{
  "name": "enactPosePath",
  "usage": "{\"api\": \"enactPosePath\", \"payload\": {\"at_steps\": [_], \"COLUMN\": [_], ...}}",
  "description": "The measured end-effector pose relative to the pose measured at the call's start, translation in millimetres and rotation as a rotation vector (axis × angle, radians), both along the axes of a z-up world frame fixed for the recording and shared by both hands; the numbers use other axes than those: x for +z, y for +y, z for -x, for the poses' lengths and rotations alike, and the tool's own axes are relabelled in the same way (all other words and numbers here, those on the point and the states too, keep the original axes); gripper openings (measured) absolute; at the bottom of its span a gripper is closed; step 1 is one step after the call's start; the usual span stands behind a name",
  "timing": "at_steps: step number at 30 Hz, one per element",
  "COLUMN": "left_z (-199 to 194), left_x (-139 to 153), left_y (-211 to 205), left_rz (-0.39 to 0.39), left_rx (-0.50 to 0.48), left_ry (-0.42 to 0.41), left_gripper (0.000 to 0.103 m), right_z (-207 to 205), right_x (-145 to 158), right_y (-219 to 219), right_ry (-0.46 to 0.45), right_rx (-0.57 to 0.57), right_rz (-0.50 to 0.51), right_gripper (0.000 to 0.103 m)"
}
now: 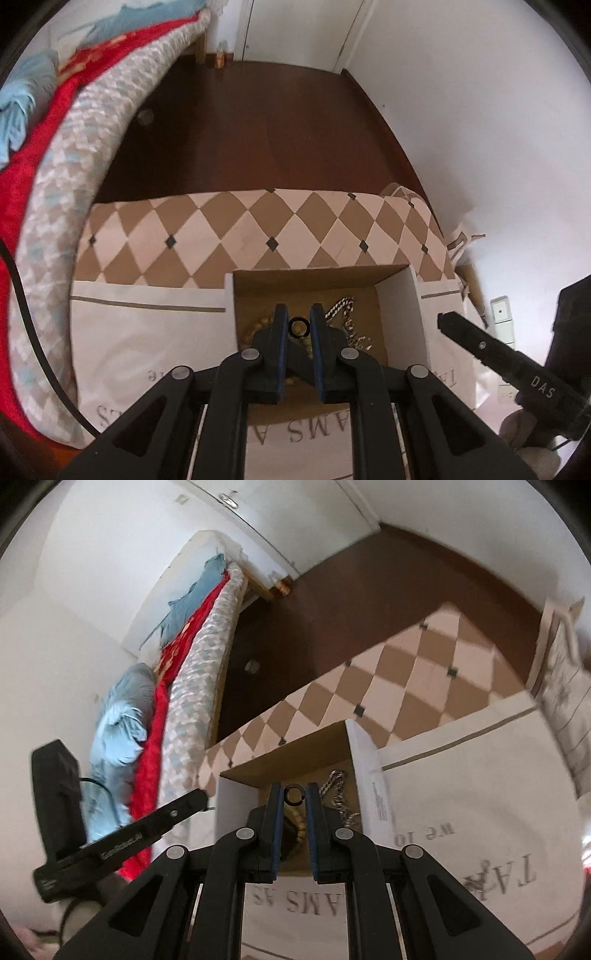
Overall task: Organize jewelry
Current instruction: 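Carry both black rings over the white box and open both grippers, then move the left gripper to the silver necklace chain on the cloth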
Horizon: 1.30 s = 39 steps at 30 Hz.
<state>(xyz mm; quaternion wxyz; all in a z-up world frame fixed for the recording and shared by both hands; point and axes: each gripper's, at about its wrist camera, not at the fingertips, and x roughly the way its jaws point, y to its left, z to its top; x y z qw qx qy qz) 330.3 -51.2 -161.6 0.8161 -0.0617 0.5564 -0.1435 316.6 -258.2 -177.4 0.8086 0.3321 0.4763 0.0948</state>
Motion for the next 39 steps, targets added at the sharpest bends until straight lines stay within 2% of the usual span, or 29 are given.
{"api": "enactPosePath", "payload": {"at_steps": [4, 9, 11, 13, 15, 17, 19, 20, 21, 22, 23, 24, 25, 26, 28, 31, 39], "left_z": [-12.8, -21.2, -21.9, -23.2, -23.7, -22.1, -16.9, -14.3, -9.2, -3.1, 0.6, 7.8, 13.1, 18.1, 31.4, 46.8, 78.7], "left_x": [-2.9, -8.1, -6.1, -2.6, 2.7, 10.0, 16.0, 16.3, 18.1, 19.0, 18.9, 17.5, 16.0, 15.0, 13.4, 13.7, 40.3], "left_y": [0.2, 0.6, -0.1, 2.3, 6.5, 15.1, 25.1, 28.2, 32.5, 36.6, 38.7, 40.4, 41.8, 42.9, 42.9, 42.4, 47.6], "left_rz": [0.05, 0.095, 0.087, 0.072, 0.061, 0.032, -0.044, -0.076, -0.124, -0.178, -0.214, -0.266, -0.296, -0.332, -0.383, -0.408, -0.394], "left_rx": [0.005, 0.011, 0.012, 0.025, 0.038, 0.068, 0.113, 0.125, 0.141, 0.16, 0.167, 0.172, 0.175, 0.175, 0.177, 0.176, 0.191], "left_ry": [0.047, 0.129, 0.13, 0.125, 0.106, 0.068, 0.024, 0.008, -0.019, -0.048, -0.066, -0.089, -0.101, -0.115, -0.148, -0.178, -0.25], "left_gripper": [0.009, 0.01, 0.012, 0.026, 0.076, 0.083, 0.086, 0.096, 0.103, 0.103, 0.103, 0.103, 0.103, 0.103, 0.103, 0.103, 0.103], "right_z": [-5.0, -14.4, -13.7, -11.9, -11.0, -10.0, -4.5, -3.0, -2.2, -0.8, 1.2, 3.4, 5.2, 7.6, 14.8, 22.2, 47.1], "right_x": [-7.5, -21.6, -20.3, -15.7, -11.1, -7.5, 3.9, 7.8, 10.4, 11.7, 12.3, 12.3, 12.1, 10.9, 7.7, 7.0, 21.2], "right_y": [-2.1, -2.1, -1.1, 0.9, 3.3, 4.4, 6.5, 9.4, 12.8, 17.4, 21.3, 28.5, 33.7, 39.0, 42.3, 51.2, 70.7], "right_ry": [0.018, 0.091, 0.099, 0.09, 0.094, 0.091, 0.093, 0.095, 0.105, 0.119, 0.128, 0.133, 0.137, 0.141, 0.152, 0.149, 0.109], "right_rx": [0.007, 0.021, 0.019, 0.024, 0.025, 0.024, 0.008, 0.009, 0.009, 0.01, 0.02, 0.031, 0.039, 0.049, 0.058, 0.071, 0.089], "right_rz": [-0.058, -0.12, -0.104, -0.084, -0.039, -0.005, 0.14, 0.21, 0.283, 0.365, 0.44, 0.517, 0.57, 0.624, 0.67, 0.707, 0.701], "right_gripper": [0.012, 0.013, 0.02, 0.038, 0.048, 0.048, 0.049, 0.051, 0.061, 0.077, 0.086, 0.099, 0.102, 0.102, 0.102, 0.103, 0.103]}}
